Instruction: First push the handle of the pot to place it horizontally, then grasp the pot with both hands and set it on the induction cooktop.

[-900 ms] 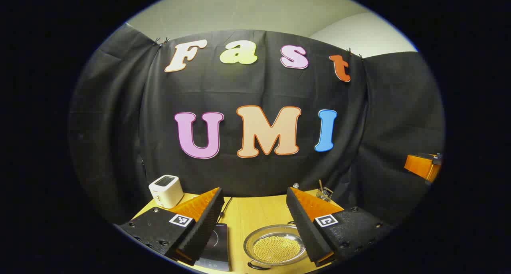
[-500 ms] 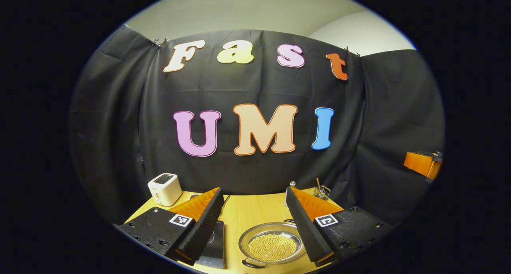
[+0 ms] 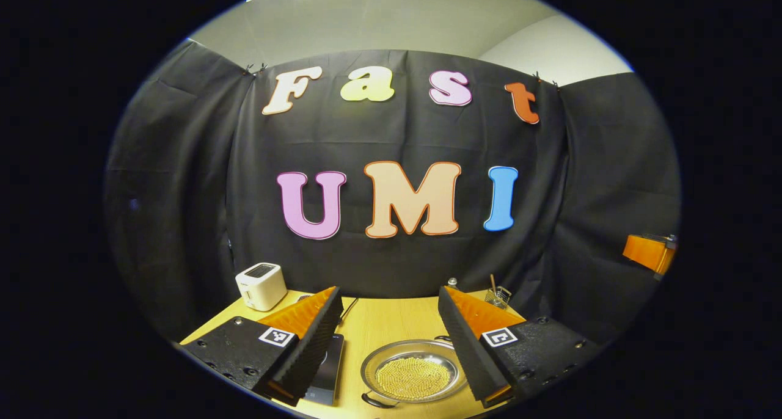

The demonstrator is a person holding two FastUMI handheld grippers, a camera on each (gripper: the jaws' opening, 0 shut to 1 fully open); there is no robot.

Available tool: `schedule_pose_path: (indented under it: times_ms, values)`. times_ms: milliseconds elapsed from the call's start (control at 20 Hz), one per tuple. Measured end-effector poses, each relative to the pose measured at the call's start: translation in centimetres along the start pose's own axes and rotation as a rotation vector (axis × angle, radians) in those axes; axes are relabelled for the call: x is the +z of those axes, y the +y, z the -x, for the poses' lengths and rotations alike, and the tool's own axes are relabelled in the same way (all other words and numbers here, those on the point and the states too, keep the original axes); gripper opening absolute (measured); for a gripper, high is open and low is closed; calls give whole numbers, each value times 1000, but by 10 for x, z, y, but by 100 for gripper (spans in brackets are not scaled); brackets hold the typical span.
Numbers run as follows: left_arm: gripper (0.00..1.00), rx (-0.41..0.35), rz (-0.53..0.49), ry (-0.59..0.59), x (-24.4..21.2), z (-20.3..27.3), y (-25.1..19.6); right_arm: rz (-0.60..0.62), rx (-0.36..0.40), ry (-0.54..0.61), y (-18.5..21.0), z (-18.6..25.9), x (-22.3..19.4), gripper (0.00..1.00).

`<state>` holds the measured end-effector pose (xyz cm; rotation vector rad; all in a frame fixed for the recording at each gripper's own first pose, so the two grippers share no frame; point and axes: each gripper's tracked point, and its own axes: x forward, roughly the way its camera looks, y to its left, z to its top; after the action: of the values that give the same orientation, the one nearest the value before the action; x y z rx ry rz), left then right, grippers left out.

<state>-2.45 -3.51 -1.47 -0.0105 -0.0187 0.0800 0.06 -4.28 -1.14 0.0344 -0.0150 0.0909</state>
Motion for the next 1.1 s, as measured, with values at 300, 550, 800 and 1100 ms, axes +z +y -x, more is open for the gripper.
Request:
schedule_pose_path:
  times_ms: [300,550,800,1100]
  values:
    - [92,25,1,-15,0,15,-2,-4,23,13,-12,-4,-6,93]
    - [96,61,-20,-11,0,27,9,-6,64,39,-2,-13,-12,84]
    - [96,113,-28,-5,-2,37,23,-23,116,45,11,-16,-17,47]
    - [96,142,-15,26,-17,46,28,2,90,114,-2,-21,-47,2]
